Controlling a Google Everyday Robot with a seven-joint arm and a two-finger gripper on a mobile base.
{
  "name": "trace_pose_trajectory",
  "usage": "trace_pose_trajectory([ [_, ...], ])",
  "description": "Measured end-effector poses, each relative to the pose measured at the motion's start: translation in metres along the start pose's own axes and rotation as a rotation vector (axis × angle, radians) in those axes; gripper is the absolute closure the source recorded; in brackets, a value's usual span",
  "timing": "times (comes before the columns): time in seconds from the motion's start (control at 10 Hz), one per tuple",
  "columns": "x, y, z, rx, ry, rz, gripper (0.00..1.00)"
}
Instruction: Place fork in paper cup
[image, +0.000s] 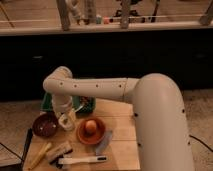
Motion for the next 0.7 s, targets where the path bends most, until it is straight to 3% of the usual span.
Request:
trace_pose_trajectory([
  [0.7,0.0026,-0.0028,-0.0004,-0.014,-0.008,-0.019,0.22],
])
